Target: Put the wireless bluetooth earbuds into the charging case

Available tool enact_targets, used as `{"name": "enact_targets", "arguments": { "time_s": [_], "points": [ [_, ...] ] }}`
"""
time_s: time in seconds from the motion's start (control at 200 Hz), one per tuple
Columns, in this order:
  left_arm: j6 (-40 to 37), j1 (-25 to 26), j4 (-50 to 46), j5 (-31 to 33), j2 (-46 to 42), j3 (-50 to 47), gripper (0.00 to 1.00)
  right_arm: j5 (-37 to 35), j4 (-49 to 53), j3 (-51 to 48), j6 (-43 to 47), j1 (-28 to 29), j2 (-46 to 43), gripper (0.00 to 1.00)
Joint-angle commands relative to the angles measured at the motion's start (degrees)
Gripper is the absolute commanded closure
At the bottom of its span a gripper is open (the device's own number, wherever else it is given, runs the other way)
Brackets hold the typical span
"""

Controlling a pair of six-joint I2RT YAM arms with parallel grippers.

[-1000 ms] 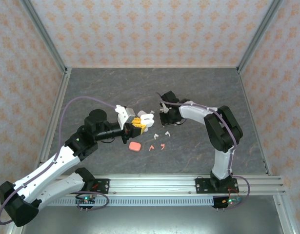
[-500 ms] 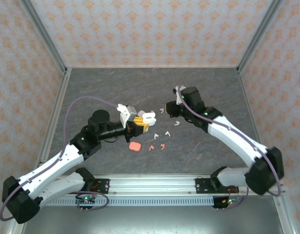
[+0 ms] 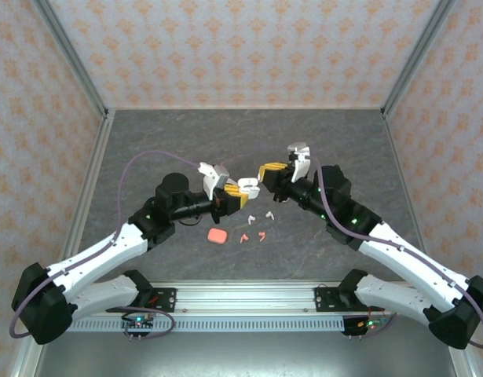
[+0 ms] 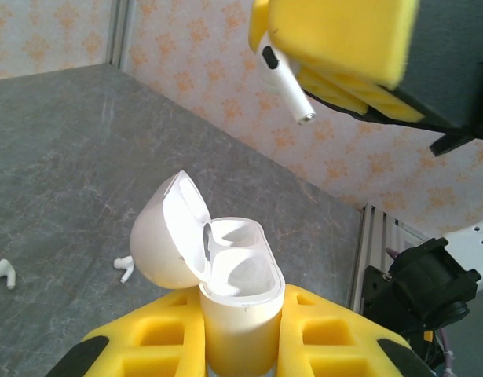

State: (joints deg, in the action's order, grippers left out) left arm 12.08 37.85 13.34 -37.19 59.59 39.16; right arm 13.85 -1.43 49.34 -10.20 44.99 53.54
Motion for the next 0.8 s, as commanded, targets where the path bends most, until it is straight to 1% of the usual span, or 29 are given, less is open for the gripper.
{"name": "enact_targets", "arguments": {
  "time_s": [0.0,0.255,0.796],
  "points": [
    [0.67,0.73,3.71,-0.65,0.08,1.44,1.0,-2.82,-5.54,-0.12,2.2,2.64,0.58,0.84],
    [0.36,1.09,3.44,-0.52,0.09,1.84,1.0,-4.7,-6.23,0.41,3.87,6.11,4.0,0.84],
    [0.42,1.18,2.74,-0.01,-0.6,2.19,1.0,-4.4,-5.52,-2.38,4.24,6.34,3.55,0.84]
  ]
}}
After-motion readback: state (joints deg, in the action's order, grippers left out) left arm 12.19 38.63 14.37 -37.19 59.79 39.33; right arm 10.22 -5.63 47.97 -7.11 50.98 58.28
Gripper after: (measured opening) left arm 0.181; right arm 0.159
